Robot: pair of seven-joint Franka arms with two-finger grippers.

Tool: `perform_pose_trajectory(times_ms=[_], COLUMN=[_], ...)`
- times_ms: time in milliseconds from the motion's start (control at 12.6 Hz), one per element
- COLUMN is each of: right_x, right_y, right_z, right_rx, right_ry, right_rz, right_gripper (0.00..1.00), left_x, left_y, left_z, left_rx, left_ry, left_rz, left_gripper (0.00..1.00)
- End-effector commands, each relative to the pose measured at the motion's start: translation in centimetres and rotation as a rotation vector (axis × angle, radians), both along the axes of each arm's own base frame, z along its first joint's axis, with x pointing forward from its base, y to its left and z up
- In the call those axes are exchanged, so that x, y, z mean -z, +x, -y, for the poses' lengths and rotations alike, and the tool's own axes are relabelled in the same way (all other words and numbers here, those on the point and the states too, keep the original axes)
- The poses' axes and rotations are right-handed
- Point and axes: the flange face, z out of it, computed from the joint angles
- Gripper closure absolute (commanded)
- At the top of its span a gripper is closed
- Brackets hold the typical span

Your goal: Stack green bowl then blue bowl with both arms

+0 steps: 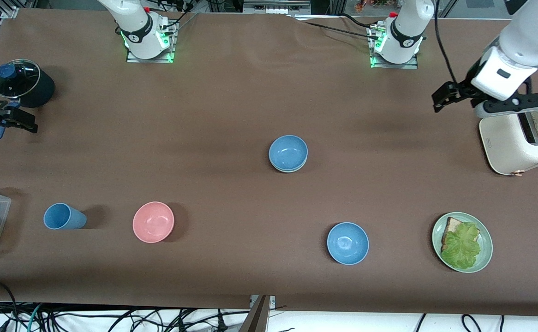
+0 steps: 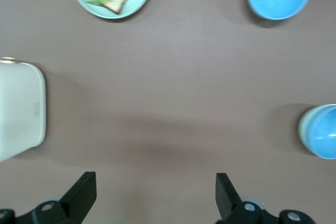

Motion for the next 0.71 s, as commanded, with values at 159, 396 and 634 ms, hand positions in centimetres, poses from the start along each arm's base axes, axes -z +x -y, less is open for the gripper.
perform_pose_trajectory(times_ms=[159, 396, 634], right_x=[-0.4, -0.3, -0.4], right_y=[0.1, 0.1, 0.1], right_z=[0.1, 0.1, 0.1], right_rx=[-0.014, -0.014, -0.014], right_ry=[0.010, 0.010, 0.010], right_rz=[0.006, 0.004, 0.007], right_gripper=[0.00, 0.00, 0.00], left_x=[1.2, 1.1, 1.1], left_y=[2.0, 2.7, 2.9], left_z=[-3.5, -3.3, -2.8], left_rx=[0.000, 0.001, 0.003], left_ry=[0.029, 0.027, 0.019], left_rz=[-0.038, -0.024, -0.029], left_gripper=[0.00, 0.00, 0.00])
